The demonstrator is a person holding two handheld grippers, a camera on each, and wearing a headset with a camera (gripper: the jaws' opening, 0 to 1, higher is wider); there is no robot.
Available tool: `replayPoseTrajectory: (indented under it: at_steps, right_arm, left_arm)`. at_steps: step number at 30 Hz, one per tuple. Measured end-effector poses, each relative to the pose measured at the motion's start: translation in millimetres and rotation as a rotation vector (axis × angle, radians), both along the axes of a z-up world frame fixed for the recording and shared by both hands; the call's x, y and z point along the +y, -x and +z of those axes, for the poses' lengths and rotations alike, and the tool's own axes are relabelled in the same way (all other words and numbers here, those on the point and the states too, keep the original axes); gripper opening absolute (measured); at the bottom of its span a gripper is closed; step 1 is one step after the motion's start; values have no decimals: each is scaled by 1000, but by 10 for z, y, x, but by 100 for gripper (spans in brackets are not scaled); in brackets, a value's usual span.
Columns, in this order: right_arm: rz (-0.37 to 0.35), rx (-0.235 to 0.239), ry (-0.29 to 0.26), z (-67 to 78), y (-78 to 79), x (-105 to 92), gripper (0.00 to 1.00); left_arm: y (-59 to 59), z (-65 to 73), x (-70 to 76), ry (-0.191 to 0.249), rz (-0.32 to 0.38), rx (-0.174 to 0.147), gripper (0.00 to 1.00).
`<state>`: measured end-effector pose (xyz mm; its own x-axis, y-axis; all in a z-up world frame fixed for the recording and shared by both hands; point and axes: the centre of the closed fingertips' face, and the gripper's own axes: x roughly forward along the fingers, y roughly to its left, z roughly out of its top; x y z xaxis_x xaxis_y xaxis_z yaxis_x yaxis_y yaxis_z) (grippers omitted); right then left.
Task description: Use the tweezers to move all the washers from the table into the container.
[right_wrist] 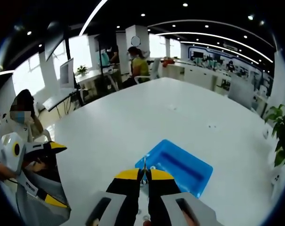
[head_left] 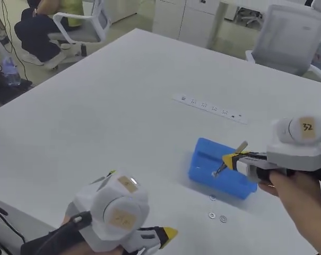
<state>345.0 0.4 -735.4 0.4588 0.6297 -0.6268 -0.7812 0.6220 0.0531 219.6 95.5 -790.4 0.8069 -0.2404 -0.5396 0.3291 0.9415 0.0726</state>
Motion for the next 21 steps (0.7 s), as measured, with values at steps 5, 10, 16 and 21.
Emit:
replayPoseTrajectory:
  at_steps: [5, 10, 16, 21]
  right_arm:
    - [0, -1, 4, -5, -80, 23, 2]
    - [0, -8, 6, -8, -162, 47, 2]
    - [-30, -2, -10, -18, -328, 34, 2]
    - [-39, 3, -5, -71, -421, 55, 2]
  left_arm:
    - [3, -1, 0, 1, 1, 2, 97]
    - [0, 3, 13, -4, 7, 0, 97]
    - [21, -45, -30, -23, -18, 20, 97]
    - [27, -54, -36, -30, -26, 25, 97]
